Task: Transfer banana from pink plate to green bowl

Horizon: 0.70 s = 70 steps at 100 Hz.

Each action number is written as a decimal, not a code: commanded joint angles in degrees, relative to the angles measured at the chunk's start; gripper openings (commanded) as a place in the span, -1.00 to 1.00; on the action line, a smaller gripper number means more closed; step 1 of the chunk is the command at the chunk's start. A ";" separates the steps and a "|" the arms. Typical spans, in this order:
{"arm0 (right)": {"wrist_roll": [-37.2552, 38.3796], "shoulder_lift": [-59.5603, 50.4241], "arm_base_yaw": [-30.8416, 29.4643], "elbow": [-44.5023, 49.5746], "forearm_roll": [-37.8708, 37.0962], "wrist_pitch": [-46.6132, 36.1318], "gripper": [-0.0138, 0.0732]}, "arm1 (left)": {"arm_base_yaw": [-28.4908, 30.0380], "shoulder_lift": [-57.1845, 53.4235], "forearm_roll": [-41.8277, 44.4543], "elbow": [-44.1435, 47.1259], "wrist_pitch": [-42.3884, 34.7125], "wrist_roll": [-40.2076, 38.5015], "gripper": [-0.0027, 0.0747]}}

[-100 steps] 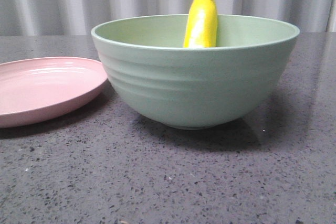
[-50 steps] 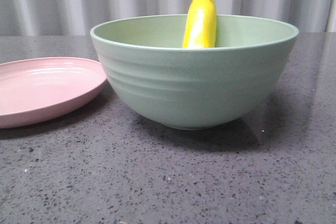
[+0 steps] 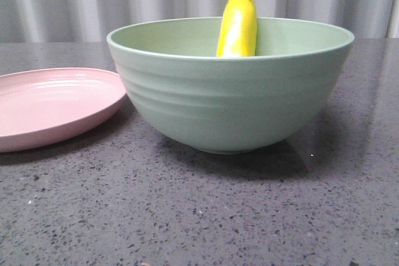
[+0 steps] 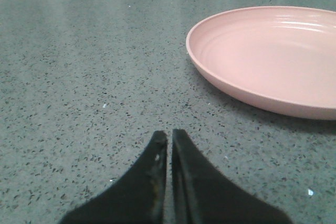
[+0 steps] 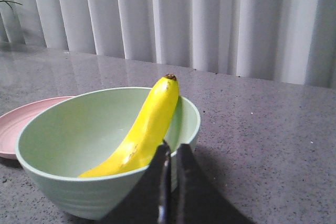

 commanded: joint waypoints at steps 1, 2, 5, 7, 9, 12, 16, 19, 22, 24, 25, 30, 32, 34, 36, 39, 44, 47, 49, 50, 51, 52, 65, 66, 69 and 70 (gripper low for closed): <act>-0.38 0.42 -0.25 -1.63 -0.65 -4.44 -0.84 | -0.02 -1.63 -0.13 0.58 -3.77 -0.26 -0.98; -0.38 0.42 -0.25 -1.63 -0.65 -4.44 -0.84 | -0.02 -1.63 -0.13 0.58 -3.77 -0.26 -0.98; -0.38 0.42 -0.25 -1.63 -0.65 -4.44 -0.84 | -0.02 -1.63 -0.13 0.58 -3.77 -0.26 -0.98; -0.38 0.42 -0.25 -1.63 -0.65 -4.44 -0.84 | -0.02 -1.63 -0.13 0.58 -3.77 -0.26 -0.98; -0.38 0.42 -0.25 -1.63 -0.65 -4.44 -0.84 | -0.02 -1.63 -0.13 0.58 -3.77 -0.26 -0.98; -0.38 0.42 -0.25 -1.63 -0.65 -4.44 -0.84 | -0.02 -1.63 -0.13 0.58 -3.77 -0.26 -0.98; -0.38 0.42 -0.25 -1.63 -0.65 -4.44 -0.84 | -0.02 -1.63 -0.13 0.58 -3.77 -0.26 -0.98; -0.38 0.42 -0.25 -1.63 -0.65 -4.44 -0.84 | -0.02 -1.63 -0.13 0.58 -3.77 -0.26 -0.98; -0.38 0.42 -0.25 -1.63 -0.65 -4.44 -0.84 | -0.02 -1.63 -0.13 0.58 -3.77 -0.26 -0.98; -0.38 0.42 -0.25 -1.63 -0.65 -4.44 -0.84 | -0.02 -1.63 -0.13 0.58 -3.77 -0.26 -0.98; -0.38 0.42 -0.25 -1.63 -0.65 -4.44 -0.84 | -0.02 -1.63 -0.13 0.58 -3.77 -0.26 -0.98; -0.38 0.42 -0.25 -1.63 -0.65 -4.44 -0.84 | -0.02 -1.63 -0.13 0.58 -3.77 -0.26 -0.98; -0.38 0.42 -0.25 -1.63 -0.65 -4.44 -0.84 | -0.02 -1.63 -0.13 0.58 -3.77 -0.26 -0.98; -0.38 0.42 -0.25 -1.63 -0.65 -4.44 -0.84 | -0.02 -1.63 -0.13 0.58 -3.77 -0.26 -0.98; -0.38 0.42 -0.25 -1.63 -0.65 -4.44 -0.84 | -0.02 -1.63 -0.13 0.58 -3.77 -0.26 -0.98; -0.38 0.42 -0.25 -1.63 -0.65 -4.44 -0.84 | -0.02 -1.63 -0.13 0.58 -3.77 -0.26 -0.98; -0.38 0.42 -0.25 -1.50 -0.65 -4.44 -0.84 | -0.02 -1.63 -0.13 0.58 -3.77 -0.26 -0.98; -0.38 0.42 -0.25 -1.21 -0.65 -4.76 -0.84 | -0.02 -1.63 -0.13 0.58 -3.77 -0.26 -0.98; -0.38 0.42 -0.25 -0.84 -0.65 -5.07 -0.84 | -0.02 -1.63 -0.13 0.58 -3.77 -0.26 -0.98; -0.38 0.42 -0.25 -0.55 -0.65 -5.45 -0.84 | -0.02 -1.63 -0.13 0.58 -3.77 -0.26 -0.98; -0.38 0.42 -0.25 -0.40 -0.76 -5.66 -0.84 | -0.02 -1.63 -0.13 0.58 -3.77 -0.26 -0.98; -0.38 0.42 -0.38 -0.04 -0.75 -5.84 -0.84 | -0.02 -1.63 -0.13 0.58 -3.77 -0.26 -0.98; -0.38 0.42 -3.37 4.50 -2.77 -15.06 -0.84 | -0.02 -1.63 -0.13 0.58 -3.77 -0.26 -0.98; -0.38 0.42 -3.61 5.18 -2.77 -15.97 -0.84 | -0.02 -1.63 -0.13 0.58 -3.77 -0.26 -0.98; -0.28 0.42 -4.90 6.57 -2.77 -20.78 -0.84 | -0.02 -1.63 -0.13 0.58 -3.77 -0.26 -0.98; -0.28 0.42 -5.18 6.94 -2.77 -21.76 -0.84 | -0.02 -1.63 -0.13 0.58 -3.77 -0.26 -0.98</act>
